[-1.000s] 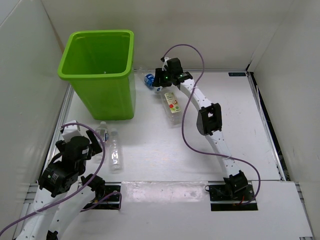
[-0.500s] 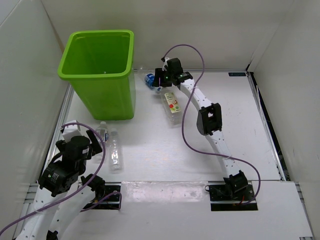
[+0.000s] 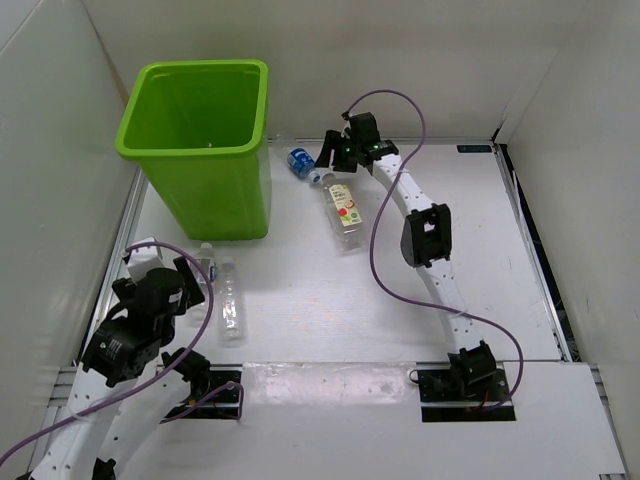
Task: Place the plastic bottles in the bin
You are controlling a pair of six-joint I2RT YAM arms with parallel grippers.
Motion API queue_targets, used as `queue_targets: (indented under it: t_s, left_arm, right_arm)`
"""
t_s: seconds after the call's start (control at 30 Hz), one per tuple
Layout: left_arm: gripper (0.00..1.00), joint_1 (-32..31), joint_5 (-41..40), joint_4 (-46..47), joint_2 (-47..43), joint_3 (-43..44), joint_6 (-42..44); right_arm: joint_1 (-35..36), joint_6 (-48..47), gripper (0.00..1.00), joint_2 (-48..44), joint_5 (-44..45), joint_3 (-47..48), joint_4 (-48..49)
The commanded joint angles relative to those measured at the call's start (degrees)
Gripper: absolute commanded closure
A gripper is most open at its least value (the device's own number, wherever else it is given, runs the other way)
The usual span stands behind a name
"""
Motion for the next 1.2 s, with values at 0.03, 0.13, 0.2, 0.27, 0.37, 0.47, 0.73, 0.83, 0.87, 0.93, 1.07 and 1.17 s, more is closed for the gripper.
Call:
queue_targets:
  t_s: [0.03,0.13,0.2,0.27,0.37,0.47,0.73,0.83,0.87,0.93,1.07,1.17]
  left_arm:
    - [0.0,0.1,-2.0,1.4,1.5,0.1,0.3]
    - [0.0,0.2,-2.0,2.8,2.2,-0.3,0.9]
    - [0.0,0.1,-2.0,3.5,2.2,-0.9,1.1]
    - [0.0,0.2,-2.0,3.6,2.2,-1.0,1.4]
    - [0.0,0.1,-2.2,3.9,1.9,-1.0,1.4]
    - [0.0,0.2,-2.2,5.0,0.8,-2.6,1.7]
    - [0.0,0.2,-1.2,7.7,-2.5,-3.3,3.1]
    - [0.0,0.2,-1.1,8.7,-3.6,-4.3,3.5]
    - [0.0,0.1,-1.0,10.2,-4.0,-4.7,3.5]
    - [0.0,0.2,0.1,11.7,-4.4,-6.4,4.9]
    - [0.0,0.2,1.9,18.1,-3.7,-8.4,6.5]
    - [0.0,0.2,2.8,22.1,-1.5,-8.9,6.6]
  right_arm:
    - [-1.6,2.8,0.1,-0.6,-2.9,1.0,1.1]
    - [-1.7,0.1,0.1,-5.0,-3.8,-9.2,10.2]
    - [-1.7,-2.0,0.1,-7.9,-0.1,-9.2,13.2]
    - [-3.9,1.0,0.1,-8.1,-1.7,-6.4,14.9]
    - [-9.3,12.0,0.1,-9.4,-14.2,-10.5,22.8]
    - [-12.5,21.2,0.1,-12.0,-18.8,-15.9,25.0]
    - [-19.0,20.3,0.1,-31.8,-27.7,-43.4,23.7]
    - [-19.8,13.4,0.1,-36.6,-29.2,-45.5,18.4]
    - [-20.2,11.8,0.1,-37.2,-28.6,-44.9,16.4]
    - [-21.0,9.4,0.1,-37.9,-28.8,-44.0,11.7]
    - [-22.0,5.6,0.1,-42.1,-27.9,-44.0,6.6]
    - [-22.9,4.3,0.1,-43.8,-29.8,-44.8,3.2]
